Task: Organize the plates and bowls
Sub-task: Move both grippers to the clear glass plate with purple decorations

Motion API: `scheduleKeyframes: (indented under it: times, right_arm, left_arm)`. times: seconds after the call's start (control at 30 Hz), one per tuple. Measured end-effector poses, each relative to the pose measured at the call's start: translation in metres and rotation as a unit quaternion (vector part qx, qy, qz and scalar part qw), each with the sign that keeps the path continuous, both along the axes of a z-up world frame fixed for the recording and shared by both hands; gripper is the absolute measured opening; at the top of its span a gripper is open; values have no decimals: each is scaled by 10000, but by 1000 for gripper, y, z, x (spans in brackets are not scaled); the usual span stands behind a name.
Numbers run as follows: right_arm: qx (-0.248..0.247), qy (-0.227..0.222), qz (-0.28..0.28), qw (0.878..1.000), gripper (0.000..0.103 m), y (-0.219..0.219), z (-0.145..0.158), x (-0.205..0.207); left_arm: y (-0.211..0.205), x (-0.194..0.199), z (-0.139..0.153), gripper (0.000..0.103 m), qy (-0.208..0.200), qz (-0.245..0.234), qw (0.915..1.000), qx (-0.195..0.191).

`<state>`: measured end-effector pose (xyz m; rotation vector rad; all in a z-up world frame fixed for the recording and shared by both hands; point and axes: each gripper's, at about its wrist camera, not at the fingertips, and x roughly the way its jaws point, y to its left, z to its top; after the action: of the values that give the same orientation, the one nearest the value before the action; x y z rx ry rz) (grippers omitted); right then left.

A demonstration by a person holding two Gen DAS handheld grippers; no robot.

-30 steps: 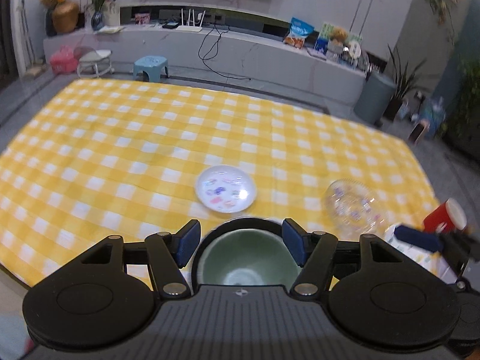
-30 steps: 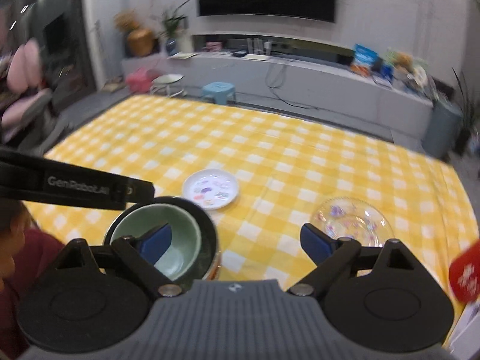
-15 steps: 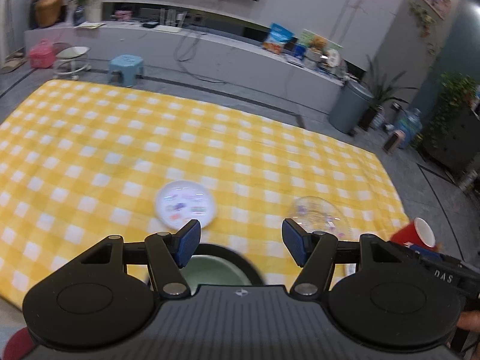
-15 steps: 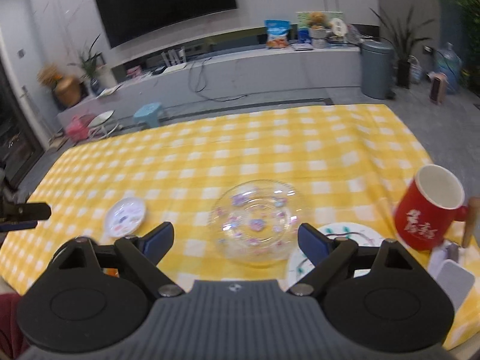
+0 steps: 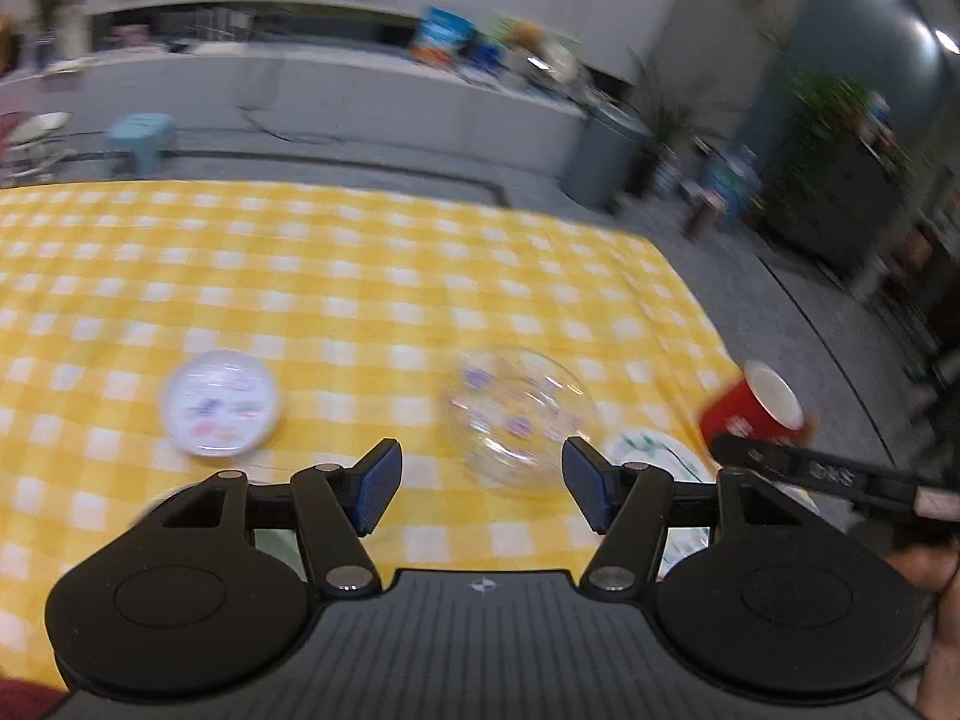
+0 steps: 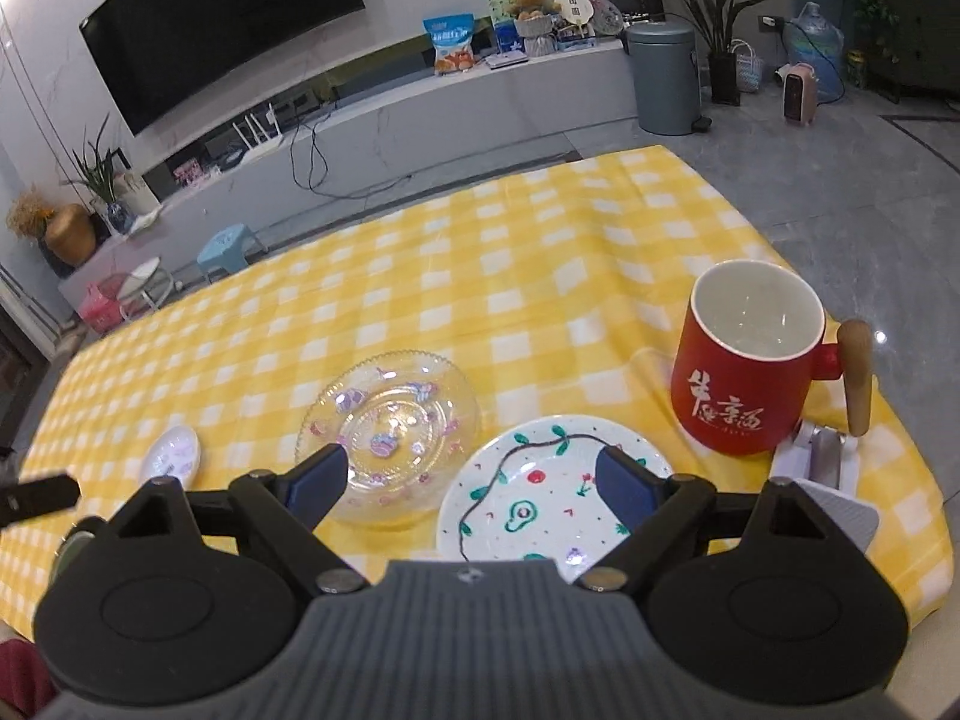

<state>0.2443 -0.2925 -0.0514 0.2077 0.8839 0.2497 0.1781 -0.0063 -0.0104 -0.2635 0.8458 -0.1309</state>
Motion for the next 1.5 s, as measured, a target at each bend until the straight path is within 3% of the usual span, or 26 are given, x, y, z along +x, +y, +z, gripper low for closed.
scheduleKeyframes:
  times: [0.07,0.2,0.37,0.47,0.63,0.8,0.9,1.1,1.17,1.27,1.33,1.5]
  right_arm:
    - [-56,-4,-55,10000,88,-5,0,-3]
    - [207,216,-246,9992,89,-28,-14,-12]
    - [-11,523,-547,9971,76,-55,-31,-9]
    - [185,580,-623,9962,69,-68,-35,-5]
    - [446,830,-575,9939,55,-70,-47,5]
    - [192,801,-569,9950,55,-61,-52,15]
    - [82,769,-487,9958,54,-55,-55,18]
    - [768,454,-574,9944,50,-46,-48,36]
    - [1000,460,-528,9925,47,-39,-50,44]
    - [963,502,-176,9939,46,-22,-57,62]
    - [892,544,-36,9945,45,-15,-64,77]
    - [896,703,289,9931,43,0,-88,115]
  left_arm:
    - [-16,10,-8,72,192,-390,9990,31]
    - [-45,29,-34,70,475,-728,9962,80]
    - [-58,51,-71,69,874,-930,9901,-590]
    - [-58,61,-91,63,1029,-867,9868,-903]
    - [-61,69,-107,59,1008,-906,9859,-978]
    - [-67,73,-116,55,1096,-858,9865,-864]
    - [-63,66,-108,55,903,-821,9896,-763]
    - [-45,69,-89,54,561,351,9969,-435]
    - [-38,74,-93,54,555,594,9955,-491]
    - [-24,85,-110,52,869,1072,9882,-671]
    - [-17,86,-120,49,1021,1200,9839,-846]
    - [-10,87,-129,49,946,1304,9821,-977]
